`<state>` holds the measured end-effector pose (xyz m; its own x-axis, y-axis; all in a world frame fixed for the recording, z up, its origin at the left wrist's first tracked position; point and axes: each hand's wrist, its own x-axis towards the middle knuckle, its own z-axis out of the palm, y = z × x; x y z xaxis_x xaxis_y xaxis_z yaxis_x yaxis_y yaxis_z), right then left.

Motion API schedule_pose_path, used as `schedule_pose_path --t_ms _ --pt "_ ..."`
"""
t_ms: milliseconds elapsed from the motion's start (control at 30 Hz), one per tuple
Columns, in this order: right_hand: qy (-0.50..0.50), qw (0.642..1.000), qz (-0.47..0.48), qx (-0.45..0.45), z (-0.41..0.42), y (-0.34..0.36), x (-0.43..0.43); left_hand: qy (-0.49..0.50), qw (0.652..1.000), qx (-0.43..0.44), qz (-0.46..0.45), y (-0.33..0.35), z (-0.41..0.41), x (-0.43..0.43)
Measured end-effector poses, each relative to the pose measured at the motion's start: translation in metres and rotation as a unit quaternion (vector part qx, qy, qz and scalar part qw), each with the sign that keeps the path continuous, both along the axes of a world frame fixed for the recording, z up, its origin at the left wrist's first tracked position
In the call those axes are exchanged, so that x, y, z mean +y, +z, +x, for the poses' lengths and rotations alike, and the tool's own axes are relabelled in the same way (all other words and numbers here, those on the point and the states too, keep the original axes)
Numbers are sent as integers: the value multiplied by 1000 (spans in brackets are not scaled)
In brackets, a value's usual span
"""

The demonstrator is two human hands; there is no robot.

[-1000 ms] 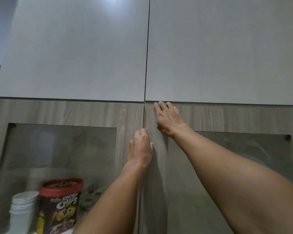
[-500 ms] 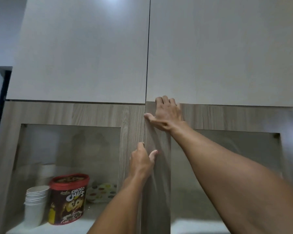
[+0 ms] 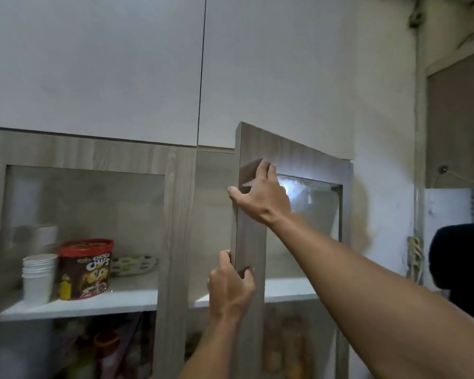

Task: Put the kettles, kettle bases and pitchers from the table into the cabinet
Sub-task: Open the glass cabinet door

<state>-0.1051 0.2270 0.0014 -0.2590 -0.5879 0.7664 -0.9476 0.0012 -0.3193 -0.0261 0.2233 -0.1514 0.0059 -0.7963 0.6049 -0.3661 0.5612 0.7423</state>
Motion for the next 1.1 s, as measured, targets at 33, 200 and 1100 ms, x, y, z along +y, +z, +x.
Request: schedule_pose_path --t_ms 33,200,1100 --pt "-17 1000 -4 -4 -1 -9 12 -6 1000 -10 11 -15 -3 15" --pt "-44 997 -33 -52 -13 -59 69 -19 999 -29 36 -57 -23 84" --pt "-276 928 -106 -228 -346 -85 371 -287 954 -87 6 -56 -385 336"
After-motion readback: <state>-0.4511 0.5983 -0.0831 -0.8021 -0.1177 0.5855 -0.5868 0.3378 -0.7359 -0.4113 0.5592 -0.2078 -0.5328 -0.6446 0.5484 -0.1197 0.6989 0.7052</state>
